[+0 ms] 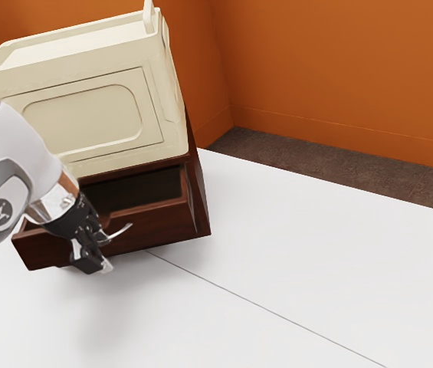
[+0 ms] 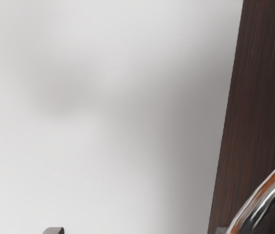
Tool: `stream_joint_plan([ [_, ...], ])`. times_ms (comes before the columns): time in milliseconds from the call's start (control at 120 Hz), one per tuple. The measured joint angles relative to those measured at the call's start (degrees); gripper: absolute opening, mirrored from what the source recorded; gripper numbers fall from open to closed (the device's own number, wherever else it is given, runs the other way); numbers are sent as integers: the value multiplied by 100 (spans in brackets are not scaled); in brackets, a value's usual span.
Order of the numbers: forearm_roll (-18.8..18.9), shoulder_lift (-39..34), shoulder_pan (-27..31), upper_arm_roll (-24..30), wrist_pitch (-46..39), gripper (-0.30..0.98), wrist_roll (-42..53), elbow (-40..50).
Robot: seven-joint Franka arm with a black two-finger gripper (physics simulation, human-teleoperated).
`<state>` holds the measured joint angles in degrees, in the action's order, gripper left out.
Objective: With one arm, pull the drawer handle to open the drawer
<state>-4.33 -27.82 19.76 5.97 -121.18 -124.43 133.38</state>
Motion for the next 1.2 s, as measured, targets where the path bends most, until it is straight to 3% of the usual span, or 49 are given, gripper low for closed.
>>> stream_joint_plan([
  [1200,-89,-857,-8,177,-179,35,-428,736],
])
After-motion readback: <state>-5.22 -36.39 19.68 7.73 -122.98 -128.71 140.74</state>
